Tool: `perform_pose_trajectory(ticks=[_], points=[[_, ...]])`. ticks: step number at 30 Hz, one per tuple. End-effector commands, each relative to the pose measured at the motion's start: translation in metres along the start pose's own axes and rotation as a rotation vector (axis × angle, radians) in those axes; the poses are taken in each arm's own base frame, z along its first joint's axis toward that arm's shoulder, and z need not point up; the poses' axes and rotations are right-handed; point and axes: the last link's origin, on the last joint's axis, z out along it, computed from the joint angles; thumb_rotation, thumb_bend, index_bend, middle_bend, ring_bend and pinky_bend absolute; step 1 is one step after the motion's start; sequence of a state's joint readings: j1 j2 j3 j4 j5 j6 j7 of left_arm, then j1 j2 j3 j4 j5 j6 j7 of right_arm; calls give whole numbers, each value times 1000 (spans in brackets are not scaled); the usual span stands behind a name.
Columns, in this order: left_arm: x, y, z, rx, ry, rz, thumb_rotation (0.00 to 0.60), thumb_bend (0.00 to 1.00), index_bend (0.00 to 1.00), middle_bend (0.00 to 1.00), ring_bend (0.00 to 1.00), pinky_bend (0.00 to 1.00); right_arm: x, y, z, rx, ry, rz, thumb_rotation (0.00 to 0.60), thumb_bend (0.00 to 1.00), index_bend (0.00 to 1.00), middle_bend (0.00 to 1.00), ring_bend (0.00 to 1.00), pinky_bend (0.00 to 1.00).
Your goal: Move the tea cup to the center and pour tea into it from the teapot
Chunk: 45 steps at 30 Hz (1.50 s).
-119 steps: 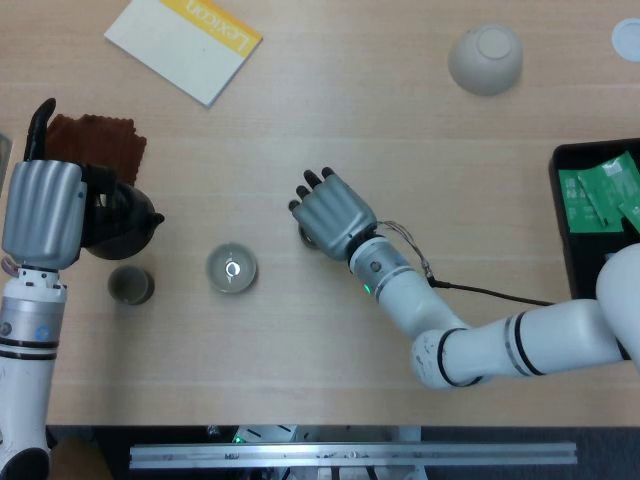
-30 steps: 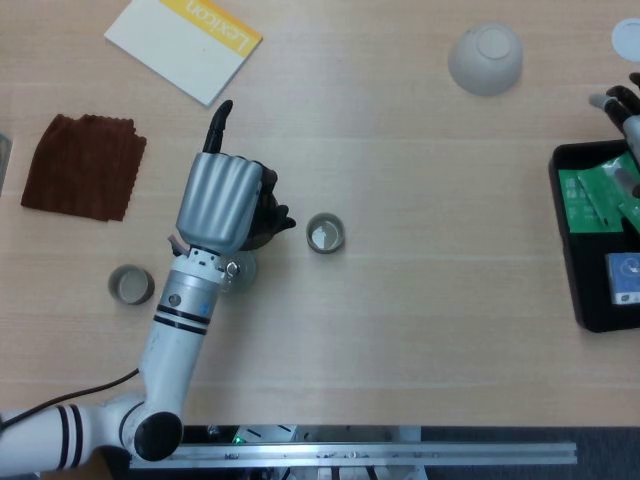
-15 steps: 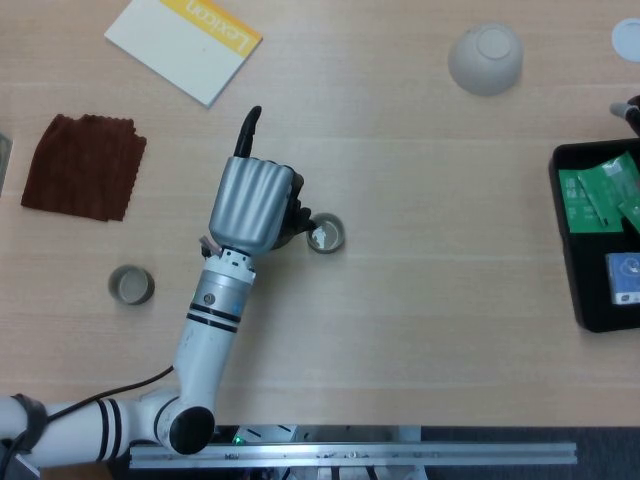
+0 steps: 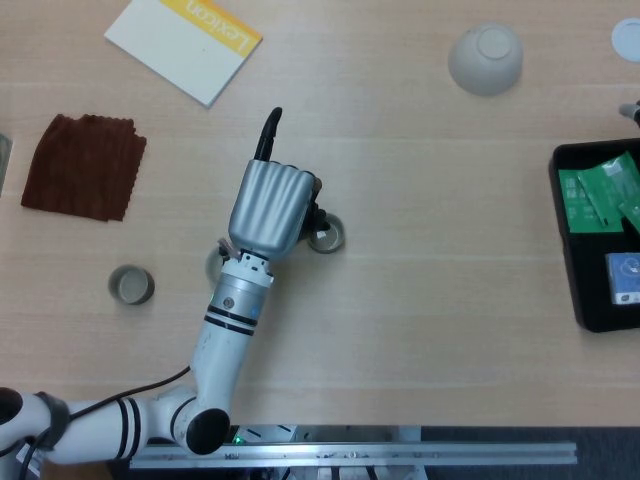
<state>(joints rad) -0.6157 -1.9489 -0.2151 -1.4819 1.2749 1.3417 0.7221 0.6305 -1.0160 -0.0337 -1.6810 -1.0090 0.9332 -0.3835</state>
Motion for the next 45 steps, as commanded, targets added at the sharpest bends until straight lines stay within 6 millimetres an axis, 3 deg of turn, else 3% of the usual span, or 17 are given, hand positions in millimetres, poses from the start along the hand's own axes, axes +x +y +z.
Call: perform_pose_trajectory(ticks=[1, 26, 45], points=[[-2, 2, 0, -11, 7, 23, 600, 184, 941, 1000, 840, 29, -1, 0, 0, -1, -2, 2, 600, 282, 153, 161, 35, 94], [-19, 14, -1, -97, 60, 180, 600, 184, 940, 1000, 838, 29, -8, 9, -3, -21, -20, 27, 600, 282, 153, 161, 35, 94], [-29, 9, 1, -121, 75, 287, 600, 184, 940, 1000, 836, 29, -8, 13, -4, -29, -21, 44, 600, 282, 153, 161, 35, 93]])
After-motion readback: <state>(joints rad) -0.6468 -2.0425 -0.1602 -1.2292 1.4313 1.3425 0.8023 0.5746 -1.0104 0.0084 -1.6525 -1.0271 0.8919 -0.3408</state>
